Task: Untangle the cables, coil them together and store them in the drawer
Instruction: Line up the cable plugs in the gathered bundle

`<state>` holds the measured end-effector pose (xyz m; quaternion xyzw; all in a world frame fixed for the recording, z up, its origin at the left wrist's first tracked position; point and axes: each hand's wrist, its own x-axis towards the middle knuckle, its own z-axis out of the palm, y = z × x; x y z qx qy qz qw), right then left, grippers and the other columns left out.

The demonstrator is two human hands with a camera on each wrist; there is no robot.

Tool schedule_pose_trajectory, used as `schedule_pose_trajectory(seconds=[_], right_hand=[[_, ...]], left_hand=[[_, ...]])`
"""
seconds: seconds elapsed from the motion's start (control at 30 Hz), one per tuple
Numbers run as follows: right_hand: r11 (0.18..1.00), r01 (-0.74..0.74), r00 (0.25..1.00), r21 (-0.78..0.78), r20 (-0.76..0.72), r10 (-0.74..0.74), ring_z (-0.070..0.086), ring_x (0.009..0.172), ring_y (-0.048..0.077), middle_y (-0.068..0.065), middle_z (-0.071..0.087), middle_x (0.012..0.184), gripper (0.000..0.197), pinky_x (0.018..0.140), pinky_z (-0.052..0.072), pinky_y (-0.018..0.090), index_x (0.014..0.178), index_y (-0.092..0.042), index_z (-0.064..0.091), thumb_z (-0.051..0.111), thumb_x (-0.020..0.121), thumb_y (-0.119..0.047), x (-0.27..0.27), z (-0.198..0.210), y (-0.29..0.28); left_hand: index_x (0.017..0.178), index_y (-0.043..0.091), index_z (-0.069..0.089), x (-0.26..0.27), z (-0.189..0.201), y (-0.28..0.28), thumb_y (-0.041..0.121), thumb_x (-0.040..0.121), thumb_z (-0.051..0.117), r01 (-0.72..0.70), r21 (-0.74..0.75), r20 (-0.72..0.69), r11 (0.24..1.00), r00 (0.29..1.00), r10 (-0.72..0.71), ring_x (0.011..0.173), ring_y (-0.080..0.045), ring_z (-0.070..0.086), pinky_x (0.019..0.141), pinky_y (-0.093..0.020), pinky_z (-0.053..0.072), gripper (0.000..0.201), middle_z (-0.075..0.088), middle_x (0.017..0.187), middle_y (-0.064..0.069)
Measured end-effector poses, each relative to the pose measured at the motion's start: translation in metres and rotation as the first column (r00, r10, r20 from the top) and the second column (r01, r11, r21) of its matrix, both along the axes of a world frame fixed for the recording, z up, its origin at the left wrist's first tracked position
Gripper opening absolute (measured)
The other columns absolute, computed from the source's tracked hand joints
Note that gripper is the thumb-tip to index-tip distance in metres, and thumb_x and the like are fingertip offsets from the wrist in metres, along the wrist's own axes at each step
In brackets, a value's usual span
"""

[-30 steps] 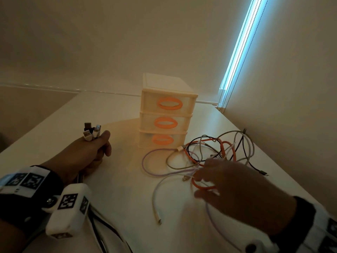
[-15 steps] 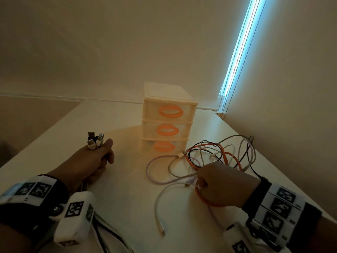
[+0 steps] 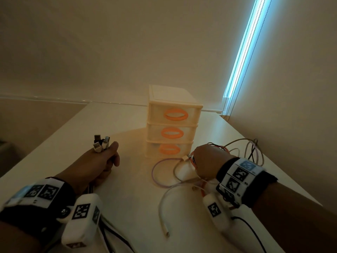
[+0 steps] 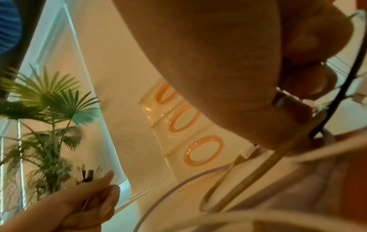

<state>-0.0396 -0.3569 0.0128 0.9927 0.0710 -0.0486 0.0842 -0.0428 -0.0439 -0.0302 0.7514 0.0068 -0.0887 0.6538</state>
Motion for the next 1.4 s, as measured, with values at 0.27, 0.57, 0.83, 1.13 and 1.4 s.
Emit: schedule_pose_trajectory(seconds=[0.27,0.57,0.83,1.13,1.4], right_hand=[[0.927,0.143,0.979,0.348,0.089,-0.184,0.060,0.065,0.014,0.003,0.068,0.080,0.026,0.052,0.046,0.024,0.082,-0.008,0.069,0.062,0.090,-0.031,0.012,0.063,-0.004],[0.295,0.213,0.976,0.931,-0.191,-0.103,0.051,0.057,0.009,0.008,0.069,0.082,0.010,0.047,0.041,0.020,0.099,-0.010,0.073,0.066,0.094,-0.007,0.005,0.084,-0.013],[0.159,0.016,0.992,0.987,0.005,-0.128,0.068,0.073,0.021,0.015,0.073,0.086,0.011,0.068,0.060,0.030,0.098,-0.005,0.071,0.073,0.087,-0.005,-0.002,0.080,-0.007],[-0.492,0.098,0.980,0.865,-0.170,-0.104,0.071,0.072,0.026,0.019,0.067,0.080,0.014,0.065,0.063,0.029,0.105,0.006,0.066,0.054,0.097,0.005,-0.007,0.061,0.010],[0.191,-0.422,0.849,0.886,0.460,-0.260,0.070,0.071,0.017,0.004,0.071,0.084,0.018,0.074,0.062,0.030,0.097,-0.011,0.076,0.071,0.087,0.003,-0.014,0.008,0.017]], left_hand=[[0.083,0.003,0.057,0.002,0.000,0.000,0.053,0.103,0.040,0.000,0.015,-0.002,1.000,1.000,0.000,0.044,-0.014,0.018,0.044,-0.023,0.018,0.056,0.027,0.055,0.000],[0.082,0.002,0.057,0.001,0.000,0.000,0.052,0.103,0.041,0.008,-0.013,0.010,1.000,1.000,-0.008,0.044,-0.014,0.017,0.043,-0.022,0.017,0.056,0.026,0.054,-0.001],[0.084,0.002,0.056,-0.001,0.001,-0.001,0.050,0.104,0.040,-0.007,-0.020,0.014,1.000,1.000,0.008,0.043,-0.014,0.017,0.042,-0.021,0.018,0.054,0.026,0.054,-0.001],[0.084,0.003,0.056,0.000,0.001,-0.001,0.051,0.105,0.038,-0.018,0.006,0.016,1.000,1.000,0.018,0.044,-0.015,0.017,0.044,-0.023,0.018,0.056,0.027,0.054,0.000],[0.084,0.002,0.056,-0.002,0.002,-0.004,0.051,0.105,0.037,-0.020,0.025,0.033,1.000,0.999,0.019,0.045,-0.015,0.018,0.048,-0.027,0.016,0.056,0.026,0.055,-0.001]])
